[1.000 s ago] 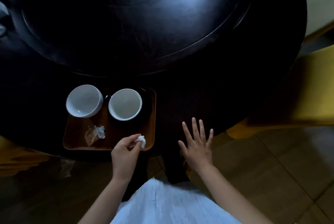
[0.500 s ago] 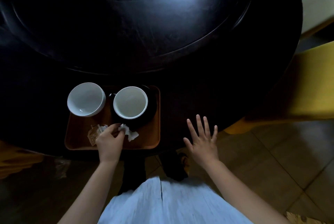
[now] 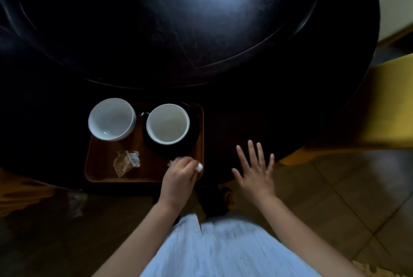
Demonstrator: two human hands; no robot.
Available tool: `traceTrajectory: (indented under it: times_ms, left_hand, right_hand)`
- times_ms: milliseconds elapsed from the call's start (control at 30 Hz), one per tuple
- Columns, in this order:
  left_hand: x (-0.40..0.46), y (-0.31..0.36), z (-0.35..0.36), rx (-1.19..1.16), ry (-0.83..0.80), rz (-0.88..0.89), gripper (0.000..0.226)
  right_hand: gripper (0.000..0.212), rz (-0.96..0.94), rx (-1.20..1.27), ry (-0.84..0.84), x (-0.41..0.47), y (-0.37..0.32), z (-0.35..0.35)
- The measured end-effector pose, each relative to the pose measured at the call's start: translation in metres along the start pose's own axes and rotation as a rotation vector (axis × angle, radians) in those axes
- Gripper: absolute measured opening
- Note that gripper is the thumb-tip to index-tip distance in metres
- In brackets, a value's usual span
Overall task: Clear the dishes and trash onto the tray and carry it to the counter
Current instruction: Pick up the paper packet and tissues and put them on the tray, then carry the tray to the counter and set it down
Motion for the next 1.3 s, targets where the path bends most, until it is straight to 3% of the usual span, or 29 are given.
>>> traceTrajectory:
  times_ms: [167, 367, 600, 800, 900, 1000, 1167, 1300]
  left_hand:
    - [-0.014, -0.008, -0.008, 0.009, 0.01, 0.021, 0.043]
    - [-0.057, -0.05, -0.037, 0.091, 0.073, 0.038, 0.046]
    - [-0.074, -0.142, -0.084, 0.242, 0.163, -0.339, 0.054]
    - [-0.031, -0.182, -0.103, 0.103, 0.108, -0.703, 0.06]
    - [-0.013, -0.192, -0.109, 0.033, 0.067, -0.7, 0.051]
    - [-0.003, -0.202, -0.115, -0.014, 0.017, -0.681, 0.045]
    - [0.004, -0.22, -0.127, -0.085, -0.031, -0.607, 0.034]
    - [0.006, -0.232, -0.131, -0.149, -0.039, -0.588, 0.027]
  right_hand:
    - [0.07, 0.008, 0.009, 0.009, -0.002, -0.003, -0.003]
    - [0.065, 0.078, 0.103, 0.025, -0.007, -0.02, -0.011]
    - [0.055, 0.05, 0.292, 0.149, -0.002, -0.071, -0.03]
    - [0.043, 0.136, 0.396, 0.189, 0.015, -0.109, -0.042]
    - [0.032, 0.265, 0.533, 0.263, 0.011, -0.124, -0.037]
    - [0.026, 0.38, 0.485, 0.383, 0.002, -0.144, -0.028]
    - [0.035, 0.536, 0.472, 0.452, 0.005, -0.181, -0.018]
    - [0.028, 0.598, 0.76, 0.477, 0.011, -0.183, -0.021]
Point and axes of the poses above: each hand's wrist, its own x-axis towards the middle knuckle, its own z-axis out of the palm, y = z × x, the point moved 1 cm from there along x, towards the middle knuckle, and after that the axes turned 2 degrees about -y, right-handed, at the moved point
